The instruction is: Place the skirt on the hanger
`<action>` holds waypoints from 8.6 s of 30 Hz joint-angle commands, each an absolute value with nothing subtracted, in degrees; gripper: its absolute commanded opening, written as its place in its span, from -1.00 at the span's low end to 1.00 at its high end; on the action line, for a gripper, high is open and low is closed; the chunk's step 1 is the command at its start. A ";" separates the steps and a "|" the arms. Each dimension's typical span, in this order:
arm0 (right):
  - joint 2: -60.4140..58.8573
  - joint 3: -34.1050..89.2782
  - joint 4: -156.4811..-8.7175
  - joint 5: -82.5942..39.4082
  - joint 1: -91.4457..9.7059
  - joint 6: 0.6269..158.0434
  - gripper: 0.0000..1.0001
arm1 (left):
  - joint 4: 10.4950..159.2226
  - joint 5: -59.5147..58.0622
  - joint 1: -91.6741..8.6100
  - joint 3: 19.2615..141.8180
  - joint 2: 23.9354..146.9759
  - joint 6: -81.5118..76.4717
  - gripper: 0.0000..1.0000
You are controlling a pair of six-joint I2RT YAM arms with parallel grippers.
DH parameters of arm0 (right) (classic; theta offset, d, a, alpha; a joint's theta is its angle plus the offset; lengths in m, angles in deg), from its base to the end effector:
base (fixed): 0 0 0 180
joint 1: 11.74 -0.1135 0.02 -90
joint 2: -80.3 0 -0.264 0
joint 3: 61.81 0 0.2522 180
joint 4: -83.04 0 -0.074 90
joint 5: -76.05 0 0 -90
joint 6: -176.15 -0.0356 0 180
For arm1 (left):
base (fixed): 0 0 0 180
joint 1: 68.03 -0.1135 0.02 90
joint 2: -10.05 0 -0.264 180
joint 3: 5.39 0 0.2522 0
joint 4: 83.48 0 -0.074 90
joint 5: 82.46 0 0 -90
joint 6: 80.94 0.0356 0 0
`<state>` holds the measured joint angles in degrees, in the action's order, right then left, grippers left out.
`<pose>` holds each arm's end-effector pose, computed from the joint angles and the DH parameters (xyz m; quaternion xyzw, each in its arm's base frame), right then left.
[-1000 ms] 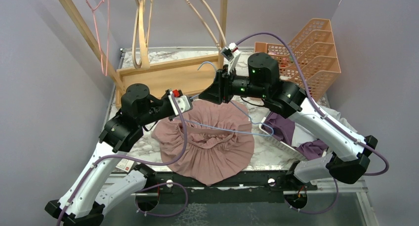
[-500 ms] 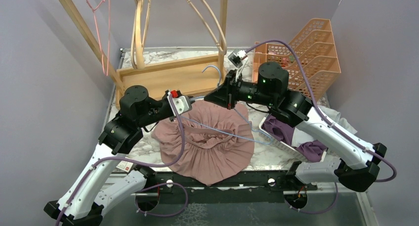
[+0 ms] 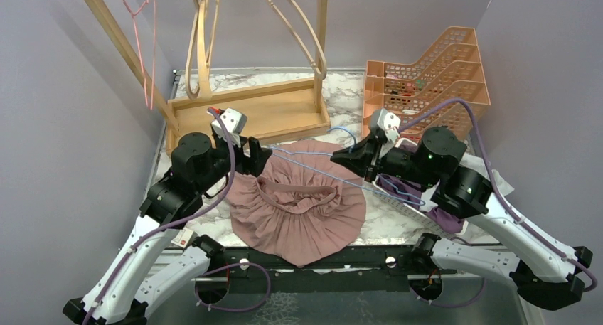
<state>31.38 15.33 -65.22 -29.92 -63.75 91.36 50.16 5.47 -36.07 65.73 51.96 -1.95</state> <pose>0.1011 0.1453 0.4251 -0.4290 0.5878 0.3623 0.5824 0.1252 -0.0796 0.3806 0.1568 0.7891 -0.2310 0.5471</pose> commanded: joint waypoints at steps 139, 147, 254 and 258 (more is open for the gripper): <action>-5.32 -18.23 -160.10 -42.33 -63.89 74.63 -0.98 | 58.09 -40.10 -36.48 56.57 63.98 44.50 -0.63; -1.77 -19.40 -158.31 -43.43 -63.87 74.44 -0.98 | 51.44 -38.79 -36.48 56.89 66.78 48.95 -0.62; 12.69 10.61 -58.99 -33.03 -43.11 59.97 -0.98 | 48.47 -7.75 -36.45 59.08 57.77 47.82 -1.00; 10.22 9.18 -63.04 -39.04 -43.12 57.09 -0.98 | 52.07 -14.15 -36.52 59.61 60.16 42.65 -1.00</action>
<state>12.10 9.43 -57.00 -27.58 -43.49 57.40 48.78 -7.93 -36.15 57.47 58.58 48.48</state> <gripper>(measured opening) 0.017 0.027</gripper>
